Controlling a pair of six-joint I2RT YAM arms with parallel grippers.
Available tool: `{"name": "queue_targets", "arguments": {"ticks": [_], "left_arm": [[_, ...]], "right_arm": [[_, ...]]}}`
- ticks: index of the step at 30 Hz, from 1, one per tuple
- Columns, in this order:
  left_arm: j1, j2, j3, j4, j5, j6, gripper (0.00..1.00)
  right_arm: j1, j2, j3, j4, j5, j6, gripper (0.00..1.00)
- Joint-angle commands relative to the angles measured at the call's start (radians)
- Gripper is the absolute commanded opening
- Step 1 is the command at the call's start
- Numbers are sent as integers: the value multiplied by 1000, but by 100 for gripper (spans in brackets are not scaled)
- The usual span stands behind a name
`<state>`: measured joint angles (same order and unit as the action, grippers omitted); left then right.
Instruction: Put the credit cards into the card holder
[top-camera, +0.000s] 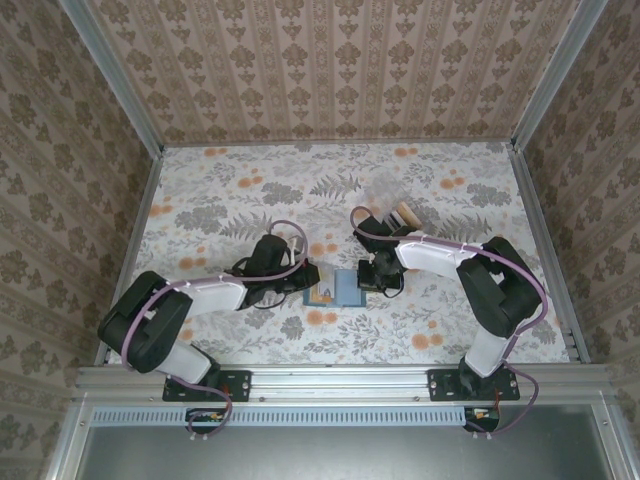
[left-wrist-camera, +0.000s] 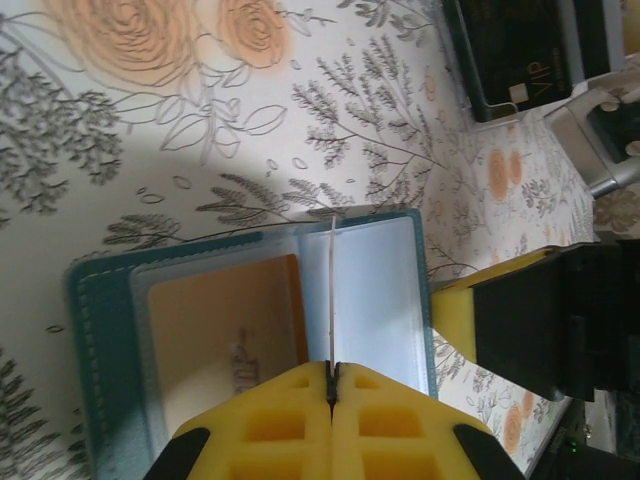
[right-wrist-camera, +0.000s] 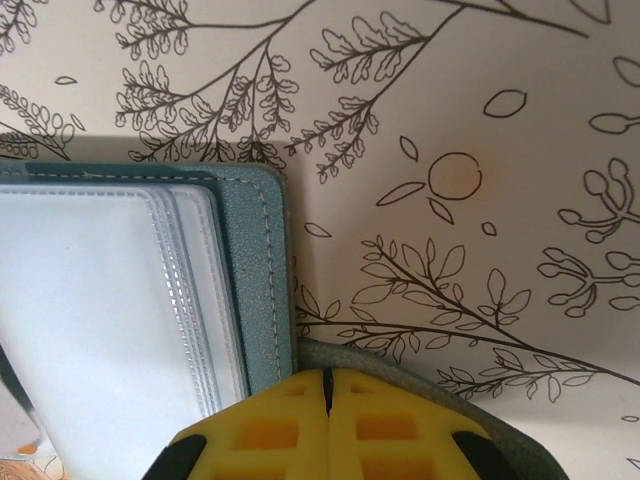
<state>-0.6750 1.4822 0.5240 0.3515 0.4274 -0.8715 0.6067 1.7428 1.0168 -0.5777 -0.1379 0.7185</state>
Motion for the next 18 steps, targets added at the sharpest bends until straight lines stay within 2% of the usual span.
{"name": "queue_targets", "arguments": {"ticks": [1,11,18], "left_arm": [[-9,16,-16,56,23,-10,0],[-15,51,-17,-10,-14,-22,0],[-30,-6,-11,-86,-68,-6,0]], "right_arm": [[8,39,-21,-2,35,15,7],[8,53,-13,1,29,9,6],[8,63,-14,10,9,8,6]]}}
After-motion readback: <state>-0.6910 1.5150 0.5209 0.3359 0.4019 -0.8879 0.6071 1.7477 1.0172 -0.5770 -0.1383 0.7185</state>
